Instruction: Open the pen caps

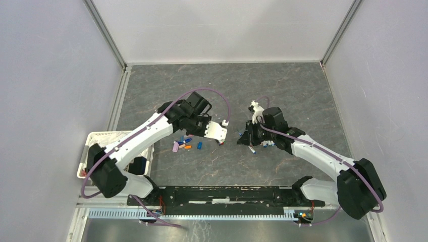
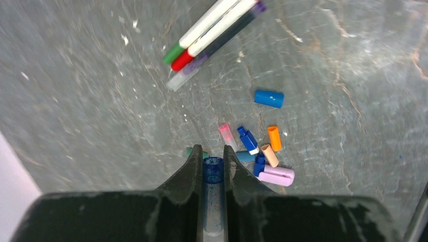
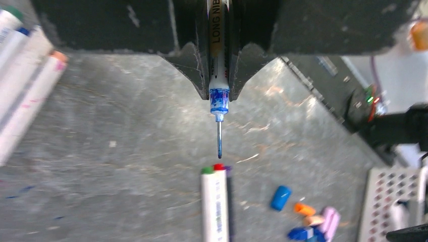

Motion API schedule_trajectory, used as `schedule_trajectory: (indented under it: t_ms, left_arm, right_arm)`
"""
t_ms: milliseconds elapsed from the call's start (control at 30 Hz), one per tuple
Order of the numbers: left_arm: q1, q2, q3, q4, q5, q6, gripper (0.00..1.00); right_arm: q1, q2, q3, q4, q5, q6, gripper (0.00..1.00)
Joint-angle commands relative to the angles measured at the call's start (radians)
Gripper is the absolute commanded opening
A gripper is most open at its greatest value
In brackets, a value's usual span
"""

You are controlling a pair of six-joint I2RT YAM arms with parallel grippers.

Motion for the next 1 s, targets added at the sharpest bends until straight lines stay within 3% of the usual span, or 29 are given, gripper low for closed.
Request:
schedule_trajectory:
  t_ms: [0,133,567,833,967]
  left_arm:
    - [0.111,0.085,0.022,0.136,0.014,-0.232,0.03]
    - [0.183,0.161,-0.014,0.207,0.014,-0.278,0.05]
    - [0.189,0.298,-0.127,0.404,-0.025,-0.403,0.16]
    - [0.191,0.308,-0.196,0.429,-0.050,-0.394,0.22]
    - [0.191,0.309,-0.202,0.402,-0.035,-0.372,0.27]
  right_arm:
    - [0.001,0.026,0.036,0.029,0.239,-0.017,0.00]
    - [0.001,0.076,0.016,0.092,0.289,-0.013,0.00]
    - [0.002,0.276,0.034,0.201,0.462,-0.070,0.02]
    - [0.003,0.347,0.036,0.218,0.511,-0.098,0.27]
    - [0.003,0.365,0.037,0.219,0.508,-0.103,0.31]
